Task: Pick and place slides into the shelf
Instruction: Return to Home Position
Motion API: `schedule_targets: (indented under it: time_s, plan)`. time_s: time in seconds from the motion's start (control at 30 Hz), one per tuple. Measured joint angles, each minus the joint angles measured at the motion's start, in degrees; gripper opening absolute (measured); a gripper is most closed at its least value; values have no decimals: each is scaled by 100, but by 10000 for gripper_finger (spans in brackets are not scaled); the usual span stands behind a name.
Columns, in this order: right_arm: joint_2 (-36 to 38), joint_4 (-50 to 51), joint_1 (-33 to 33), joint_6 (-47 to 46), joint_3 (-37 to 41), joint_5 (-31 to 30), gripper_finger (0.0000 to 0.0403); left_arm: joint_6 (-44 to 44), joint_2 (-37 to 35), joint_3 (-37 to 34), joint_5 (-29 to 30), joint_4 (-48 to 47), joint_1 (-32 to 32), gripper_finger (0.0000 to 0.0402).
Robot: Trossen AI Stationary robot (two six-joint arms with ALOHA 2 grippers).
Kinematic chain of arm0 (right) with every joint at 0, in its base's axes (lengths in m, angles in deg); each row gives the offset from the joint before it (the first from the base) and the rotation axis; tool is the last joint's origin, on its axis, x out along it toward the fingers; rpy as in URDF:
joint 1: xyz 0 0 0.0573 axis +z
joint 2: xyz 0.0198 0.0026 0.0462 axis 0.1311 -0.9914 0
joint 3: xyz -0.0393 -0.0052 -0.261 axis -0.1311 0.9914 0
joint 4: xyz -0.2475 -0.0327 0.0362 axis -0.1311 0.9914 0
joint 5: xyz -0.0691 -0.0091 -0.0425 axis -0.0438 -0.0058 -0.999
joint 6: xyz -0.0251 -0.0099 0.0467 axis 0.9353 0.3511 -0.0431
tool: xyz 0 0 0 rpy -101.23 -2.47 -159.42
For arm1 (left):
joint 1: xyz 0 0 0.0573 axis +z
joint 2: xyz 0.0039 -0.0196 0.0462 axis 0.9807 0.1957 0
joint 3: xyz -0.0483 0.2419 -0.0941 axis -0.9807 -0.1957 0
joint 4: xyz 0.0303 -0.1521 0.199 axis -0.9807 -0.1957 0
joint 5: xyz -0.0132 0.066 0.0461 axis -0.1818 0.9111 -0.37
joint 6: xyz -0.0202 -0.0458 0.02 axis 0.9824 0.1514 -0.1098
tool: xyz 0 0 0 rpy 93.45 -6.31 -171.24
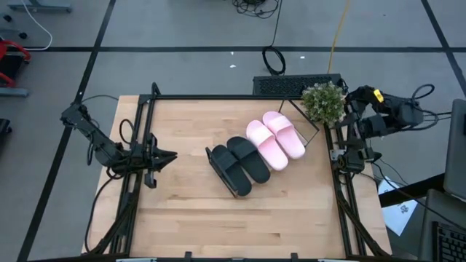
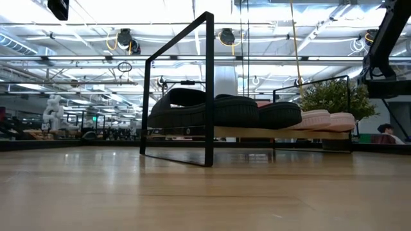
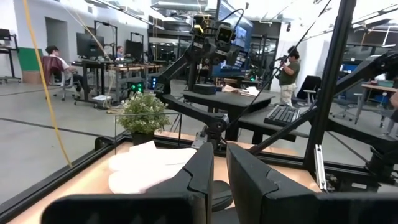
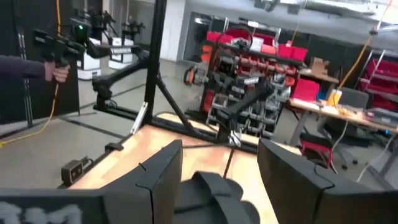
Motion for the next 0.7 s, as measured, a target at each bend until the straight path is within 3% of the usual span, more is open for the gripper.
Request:
schedule_targets:
  time_s: [0.2, 0.3, 0.4, 0.57, 0.7]
  plan:
    - [-7, 1045, -105, -1096, 2, -302, 196, 51, 9, 0, -8, -2, 0, 47]
    - [-17, 1013, -190, -1010, 2, -917, 196, 63, 9, 0, -18, 24, 0, 47]
    - [-84, 534, -305, -372, 2, -1591, 196, 80, 9, 0, -146, 28, 0, 47]
    - [-294, -844, -364, 1263, 2, -2054, 196, 85, 9, 0, -201, 31, 0, 47]
    - [-509, -1669, -369, 2237, 4, -2060, 196, 85, 9, 0, -201, 25, 0, 47]
